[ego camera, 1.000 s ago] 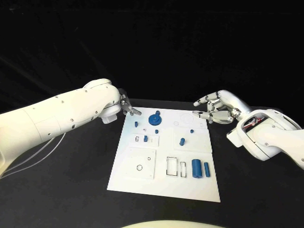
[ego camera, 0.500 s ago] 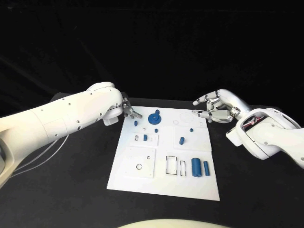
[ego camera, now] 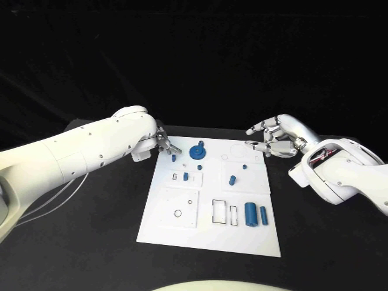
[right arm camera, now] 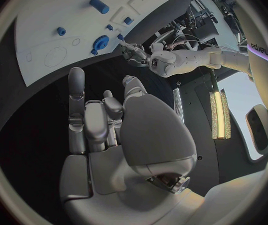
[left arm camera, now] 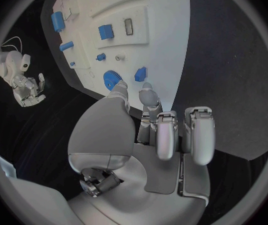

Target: Assemble the parts on the task board

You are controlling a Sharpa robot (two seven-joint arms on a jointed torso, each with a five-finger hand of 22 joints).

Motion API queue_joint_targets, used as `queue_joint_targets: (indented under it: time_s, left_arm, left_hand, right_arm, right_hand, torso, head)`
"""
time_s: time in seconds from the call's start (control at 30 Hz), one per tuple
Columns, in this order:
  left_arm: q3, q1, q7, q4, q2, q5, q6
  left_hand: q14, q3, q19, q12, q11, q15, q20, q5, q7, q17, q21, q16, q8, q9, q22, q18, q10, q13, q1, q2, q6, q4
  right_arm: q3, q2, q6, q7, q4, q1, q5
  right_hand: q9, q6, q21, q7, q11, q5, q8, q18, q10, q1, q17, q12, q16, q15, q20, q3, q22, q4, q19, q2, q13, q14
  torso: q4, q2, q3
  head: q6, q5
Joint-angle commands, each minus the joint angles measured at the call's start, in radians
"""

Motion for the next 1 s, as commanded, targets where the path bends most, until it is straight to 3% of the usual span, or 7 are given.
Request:
queue_joint_targets:
  time_s: [0.03, 0.5, 1.0]
  left_arm:
    - [-0.001, -0.003, 0.008, -0.001, 0.004, -0.001, 0.043]
    - [-0.002, -0.005, 0.010, -0.004, 0.005, 0.000, 0.044]
    - [-0.002, -0.005, 0.015, -0.006, 0.008, 0.011, 0.048]
  left_hand:
    - [0.105, -0.004, 0.099, 0.005, 0.003, 0.008, 0.005, -0.004, 0.000, 0.263, 0.000, 0.002, -0.006, -0.002, 0.253, -0.012, -0.002, 0.000, 0.005, 0.007, 0.008, -0.004]
    - [0.105, -0.004, 0.100, 0.011, 0.002, 0.008, 0.005, -0.004, -0.001, 0.263, 0.001, 0.002, -0.007, -0.004, 0.254, -0.012, 0.001, 0.004, 0.019, 0.016, 0.013, -0.004]
    - [0.105, 0.001, 0.100, 0.011, 0.002, 0.007, 0.004, -0.005, -0.001, 0.263, 0.001, 0.002, -0.015, -0.012, 0.254, -0.012, 0.000, -0.001, 0.064, 0.051, 0.018, -0.009]
  right_arm:
    - [0.000, 0.001, 0.003, 0.007, 0.001, -0.001, -0.007]
    - [0.000, 0.002, 0.004, 0.008, 0.001, -0.001, -0.007]
    - [0.000, 0.002, 0.004, 0.008, 0.001, -0.001, -0.007]
  right_hand:
    - [0.002, -0.001, -0.003, -0.004, 0.000, -0.007, 0.006, 0.010, 0.000, -0.003, 0.001, 0.001, -0.003, -0.003, 0.000, 0.002, 0.001, 0.003, 0.007, -0.001, -0.001, 0.001]
    - [0.001, -0.001, -0.003, -0.004, -0.001, -0.008, 0.006, 0.010, 0.001, -0.003, 0.001, 0.001, -0.003, -0.003, 0.000, 0.002, 0.001, 0.003, 0.007, -0.001, 0.000, 0.001]
    - [0.002, -0.001, -0.002, -0.004, -0.001, -0.008, 0.006, 0.010, 0.002, -0.002, 0.002, 0.003, -0.002, -0.003, 0.000, 0.003, 0.002, 0.003, 0.008, -0.001, 0.001, 0.002]
  torso:
    - [-0.0012, 0.000, -0.0012]
    - [0.0003, 0.000, -0.0002]
    - [-0.0001, 0.000, 0.0001]
  head:
    - [0.002, -0.001]
    - [-0.002, -0.002]
    - [-0.003, -0.001]
